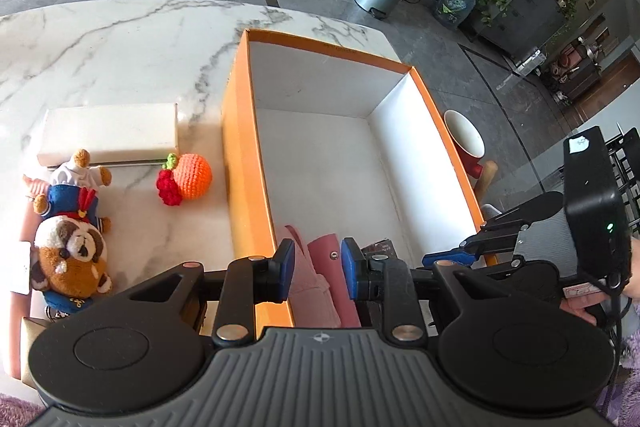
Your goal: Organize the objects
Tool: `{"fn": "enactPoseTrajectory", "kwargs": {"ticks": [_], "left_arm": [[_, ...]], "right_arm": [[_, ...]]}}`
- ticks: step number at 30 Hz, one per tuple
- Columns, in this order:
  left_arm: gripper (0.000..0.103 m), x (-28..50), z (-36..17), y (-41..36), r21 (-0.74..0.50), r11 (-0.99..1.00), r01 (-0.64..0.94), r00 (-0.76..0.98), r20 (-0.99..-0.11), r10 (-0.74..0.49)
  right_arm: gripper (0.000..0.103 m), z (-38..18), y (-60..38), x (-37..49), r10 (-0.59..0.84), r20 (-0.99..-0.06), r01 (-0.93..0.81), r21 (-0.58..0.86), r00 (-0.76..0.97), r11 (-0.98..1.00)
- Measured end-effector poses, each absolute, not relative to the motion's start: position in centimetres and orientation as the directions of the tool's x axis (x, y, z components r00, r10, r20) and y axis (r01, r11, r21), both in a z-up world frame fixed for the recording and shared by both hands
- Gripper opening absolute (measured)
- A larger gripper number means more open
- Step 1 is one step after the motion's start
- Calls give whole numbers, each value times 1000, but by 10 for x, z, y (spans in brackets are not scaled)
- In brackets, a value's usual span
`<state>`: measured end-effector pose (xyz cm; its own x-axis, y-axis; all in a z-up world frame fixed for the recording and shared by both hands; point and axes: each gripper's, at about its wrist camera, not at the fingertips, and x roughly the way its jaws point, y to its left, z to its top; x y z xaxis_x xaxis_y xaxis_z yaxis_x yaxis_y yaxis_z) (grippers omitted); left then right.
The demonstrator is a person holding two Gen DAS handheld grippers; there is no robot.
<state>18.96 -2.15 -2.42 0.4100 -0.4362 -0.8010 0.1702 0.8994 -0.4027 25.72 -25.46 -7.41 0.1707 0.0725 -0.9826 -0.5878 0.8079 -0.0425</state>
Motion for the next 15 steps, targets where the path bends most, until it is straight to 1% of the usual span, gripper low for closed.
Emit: {"fn": "enactPoseTrajectory", "kwargs": {"ticks": [3,6,8,11,13,15], "left_arm": [[31,188,-21,-16,-389,908,156,426,-803,-417],[31,188,-24,-13,-379,914,145,423,-812,-403],[31,190,-29,-10,-388,912,130,411,-816,-406],[31,191,-36,-10,-402,907,124,382,-825,-417],[27,192,-40,-11,-413,902,126,365,-827,-429],[26,192,-41,-11,-411,903,122,363,-829,-426]], "right_arm": [[10,-89,-249,258,20,-985,-735,-116,174,668],[8,-101,-244,258,51,-988,-848,-101,149,520],[5,-108,-241,261,61,-991,-891,-76,115,448],[4,-120,-236,263,36,-995,-935,-73,92,347],[4,-125,-235,263,35,-997,-955,-60,73,292],[4,-127,-233,263,52,-997,-965,-45,61,259]]}}
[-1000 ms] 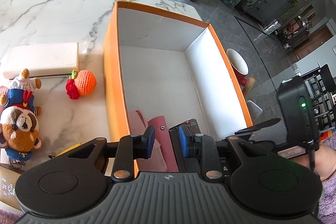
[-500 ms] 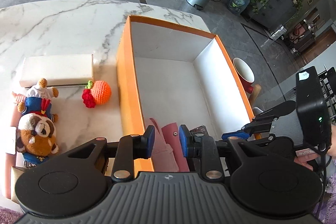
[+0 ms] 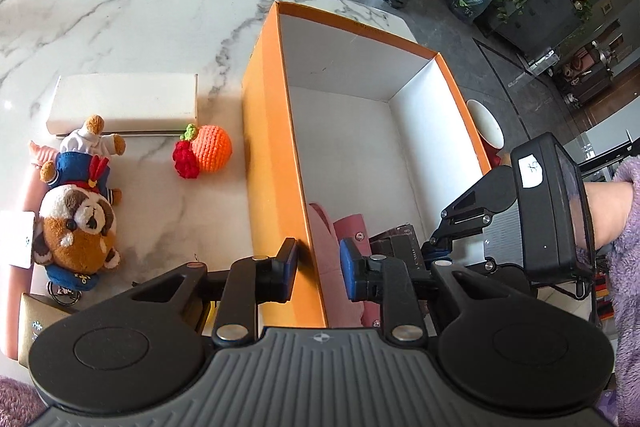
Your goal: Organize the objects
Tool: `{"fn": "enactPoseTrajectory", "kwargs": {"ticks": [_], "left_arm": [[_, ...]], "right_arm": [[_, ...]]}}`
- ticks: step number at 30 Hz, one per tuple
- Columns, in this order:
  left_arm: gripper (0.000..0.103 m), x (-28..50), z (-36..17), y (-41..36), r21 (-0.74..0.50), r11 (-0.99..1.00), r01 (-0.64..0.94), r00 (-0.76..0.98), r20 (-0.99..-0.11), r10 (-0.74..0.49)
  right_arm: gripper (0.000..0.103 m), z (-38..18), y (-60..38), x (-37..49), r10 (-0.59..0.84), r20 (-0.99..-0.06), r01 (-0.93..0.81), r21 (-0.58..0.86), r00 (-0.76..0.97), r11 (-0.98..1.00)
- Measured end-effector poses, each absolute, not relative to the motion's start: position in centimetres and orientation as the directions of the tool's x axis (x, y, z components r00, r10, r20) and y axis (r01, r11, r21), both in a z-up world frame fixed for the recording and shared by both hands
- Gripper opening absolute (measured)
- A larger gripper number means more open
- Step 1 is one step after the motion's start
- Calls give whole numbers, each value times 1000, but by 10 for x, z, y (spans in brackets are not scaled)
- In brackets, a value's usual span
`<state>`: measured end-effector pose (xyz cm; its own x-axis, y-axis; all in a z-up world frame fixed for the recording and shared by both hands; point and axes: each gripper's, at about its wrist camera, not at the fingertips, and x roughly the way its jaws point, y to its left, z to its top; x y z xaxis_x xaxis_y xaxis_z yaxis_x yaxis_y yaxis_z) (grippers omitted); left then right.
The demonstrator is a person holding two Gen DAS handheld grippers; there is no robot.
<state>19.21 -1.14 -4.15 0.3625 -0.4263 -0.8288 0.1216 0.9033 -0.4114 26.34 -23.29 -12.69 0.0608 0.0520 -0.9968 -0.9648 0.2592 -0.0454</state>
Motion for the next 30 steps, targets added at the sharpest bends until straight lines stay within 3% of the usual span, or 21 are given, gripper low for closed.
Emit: {"fn": "enactPoseTrajectory", "kwargs": {"ticks": [7,19,24,30], "left_arm": [[25,193,-42,-11,-421,899,118,350,-830,-435],[25,182,-26,1,-384,914,131,414,-816,-403],[25,167,-5,23,-363,922,138,462,-800,-384],[25,149,14,58,-281,952,123,508,-806,-304]], "right_arm": [[0,-126,-228,267,127,-992,-967,13,20,255],[0,-118,-237,271,81,-995,-935,-26,59,353],[1,-92,-240,265,89,-985,-904,-99,148,417],[5,-39,-229,257,230,-939,-835,-95,256,542]]}}
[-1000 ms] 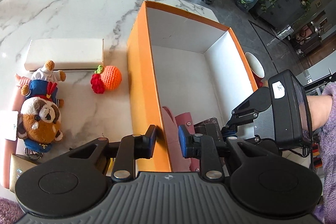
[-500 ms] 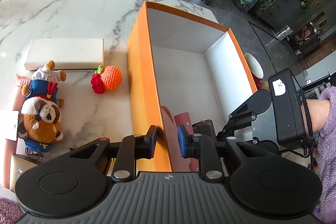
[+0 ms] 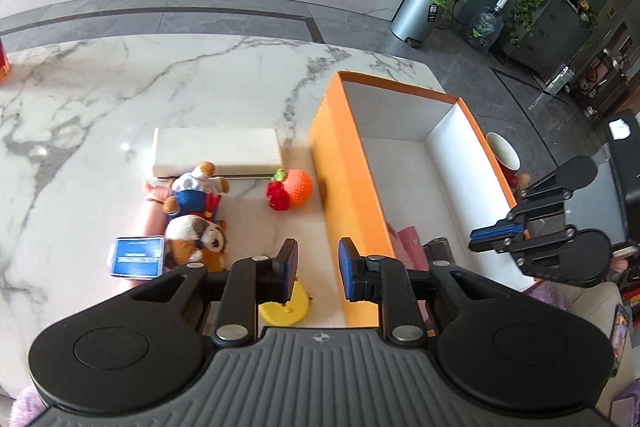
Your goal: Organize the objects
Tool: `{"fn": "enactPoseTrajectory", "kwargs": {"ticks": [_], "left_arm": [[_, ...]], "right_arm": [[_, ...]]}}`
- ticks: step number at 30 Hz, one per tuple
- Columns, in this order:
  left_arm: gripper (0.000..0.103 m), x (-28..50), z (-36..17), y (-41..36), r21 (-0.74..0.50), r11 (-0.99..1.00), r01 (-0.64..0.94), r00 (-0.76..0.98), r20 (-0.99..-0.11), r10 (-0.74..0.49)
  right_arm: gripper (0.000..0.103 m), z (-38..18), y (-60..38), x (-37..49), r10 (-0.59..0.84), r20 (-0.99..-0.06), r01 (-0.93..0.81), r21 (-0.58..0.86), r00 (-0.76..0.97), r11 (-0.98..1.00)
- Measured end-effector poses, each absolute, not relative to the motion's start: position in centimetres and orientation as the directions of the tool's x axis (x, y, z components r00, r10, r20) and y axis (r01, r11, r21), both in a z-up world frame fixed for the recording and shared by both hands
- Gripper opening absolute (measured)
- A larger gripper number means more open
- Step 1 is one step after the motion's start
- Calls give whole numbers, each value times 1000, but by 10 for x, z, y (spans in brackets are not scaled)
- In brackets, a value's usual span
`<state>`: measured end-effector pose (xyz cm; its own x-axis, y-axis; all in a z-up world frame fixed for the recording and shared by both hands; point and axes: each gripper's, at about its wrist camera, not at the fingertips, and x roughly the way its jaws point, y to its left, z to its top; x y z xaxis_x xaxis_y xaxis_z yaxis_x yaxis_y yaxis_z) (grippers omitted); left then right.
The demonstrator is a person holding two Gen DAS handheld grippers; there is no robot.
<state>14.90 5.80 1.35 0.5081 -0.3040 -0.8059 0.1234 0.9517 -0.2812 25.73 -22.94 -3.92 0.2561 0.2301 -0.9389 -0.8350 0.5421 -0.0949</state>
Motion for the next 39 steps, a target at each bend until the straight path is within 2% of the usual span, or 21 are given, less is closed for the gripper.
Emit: {"fn": "enactPoseTrajectory", "kwargs": {"ticks": [5,12,15,17,20,22,26,29,39], "left_arm": [[26,136,13,88,-198,975,99,517,-828,-220],[53,118,-16,111,-115,986,121,470,-868,-159],[60,114,-33,110,-84,985,153,448,-882,-145],[66,113,-44,108,-64,982,176,434,-891,-136],[72,114,-57,103,-32,975,218,422,-898,-123],[73,116,-64,102,-16,972,236,412,-904,-115],[73,123,-74,106,-20,972,233,394,-912,-113],[74,126,-79,110,-64,972,226,378,-914,-148],[75,137,-94,116,-118,972,205,320,-930,-181]], "right_arm": [[5,-25,-170,230,364,-888,-805,-11,280,593],[6,-35,-102,225,406,-882,-831,31,239,556],[17,-45,-86,219,373,-902,-850,14,216,526],[40,-61,-69,223,324,-922,-833,4,211,554],[41,-82,-47,231,280,-947,-810,36,159,585],[42,-95,-32,237,246,-958,-802,32,145,597],[60,-121,-10,248,164,-980,-767,21,111,642],[68,-137,-1,257,116,-990,-727,17,86,686],[68,-168,0,275,70,-998,-629,49,8,776]]}}
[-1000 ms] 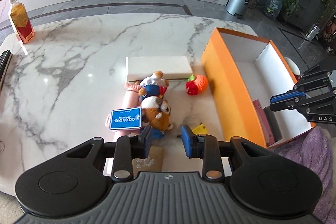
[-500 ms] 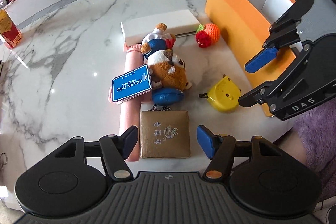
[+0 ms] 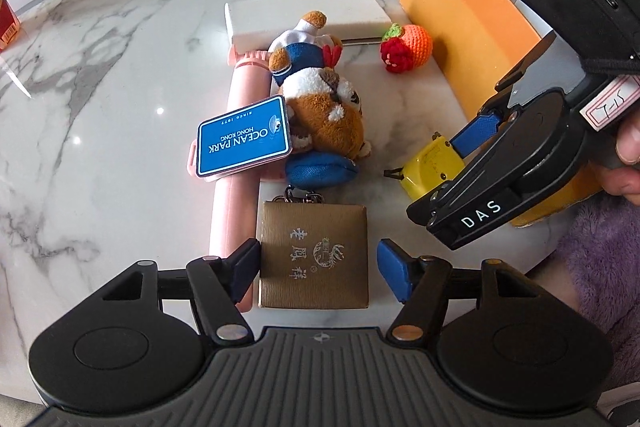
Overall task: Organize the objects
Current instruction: 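Grasp the brown square box with the left gripper while the right grasps the yellow tape measure, then carry the brown box and yellow tape measure over the orange box with both grippers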
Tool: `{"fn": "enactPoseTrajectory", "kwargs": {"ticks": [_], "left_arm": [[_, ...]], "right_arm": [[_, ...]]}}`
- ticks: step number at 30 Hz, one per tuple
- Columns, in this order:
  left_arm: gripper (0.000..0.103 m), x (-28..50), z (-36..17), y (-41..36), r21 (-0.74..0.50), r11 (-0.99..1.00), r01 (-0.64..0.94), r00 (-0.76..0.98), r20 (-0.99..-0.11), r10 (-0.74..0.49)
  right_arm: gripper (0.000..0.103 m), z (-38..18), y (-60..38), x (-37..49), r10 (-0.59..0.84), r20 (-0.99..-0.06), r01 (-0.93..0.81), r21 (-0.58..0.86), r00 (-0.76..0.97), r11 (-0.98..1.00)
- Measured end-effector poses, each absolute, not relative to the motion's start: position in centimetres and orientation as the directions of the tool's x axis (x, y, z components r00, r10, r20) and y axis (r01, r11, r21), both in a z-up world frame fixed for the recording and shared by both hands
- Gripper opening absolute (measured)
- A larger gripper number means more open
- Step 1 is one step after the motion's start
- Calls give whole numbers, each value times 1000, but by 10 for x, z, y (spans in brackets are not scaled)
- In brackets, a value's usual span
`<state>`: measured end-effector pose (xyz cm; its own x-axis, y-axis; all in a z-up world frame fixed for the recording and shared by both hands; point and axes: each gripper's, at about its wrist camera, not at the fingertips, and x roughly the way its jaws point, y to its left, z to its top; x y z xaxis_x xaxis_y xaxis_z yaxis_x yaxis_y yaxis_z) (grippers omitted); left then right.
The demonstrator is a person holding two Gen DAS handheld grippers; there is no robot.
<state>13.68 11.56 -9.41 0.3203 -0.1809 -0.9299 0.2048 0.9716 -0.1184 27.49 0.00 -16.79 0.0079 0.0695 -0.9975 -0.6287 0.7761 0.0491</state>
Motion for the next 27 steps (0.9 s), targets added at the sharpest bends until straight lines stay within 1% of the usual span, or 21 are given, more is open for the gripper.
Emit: {"fn": "enactPoseTrajectory", "kwargs": {"ticks": [4,13,17,21,27], "left_arm": [[71,141,-99,117,-124,975,182,301,-937,-176],[69,142,-101,121,-116,980,159,307,-938,-161],[69,135,-86,120,-93,981,172,367,-918,-151],[69,129,-61,115,-110,975,194,417,-891,-183],[69,121,-8,82,-96,944,317,492,-834,-250]], "right_arm": [[58,-171,-7,277,69,-998,-603,48,11,796],[57,-161,-19,262,115,-993,-602,73,31,795],[57,-136,-30,250,182,-981,-614,105,65,783],[57,-99,-49,235,250,-961,-641,118,119,759],[57,-38,-83,232,283,-933,-648,76,222,758]]}}
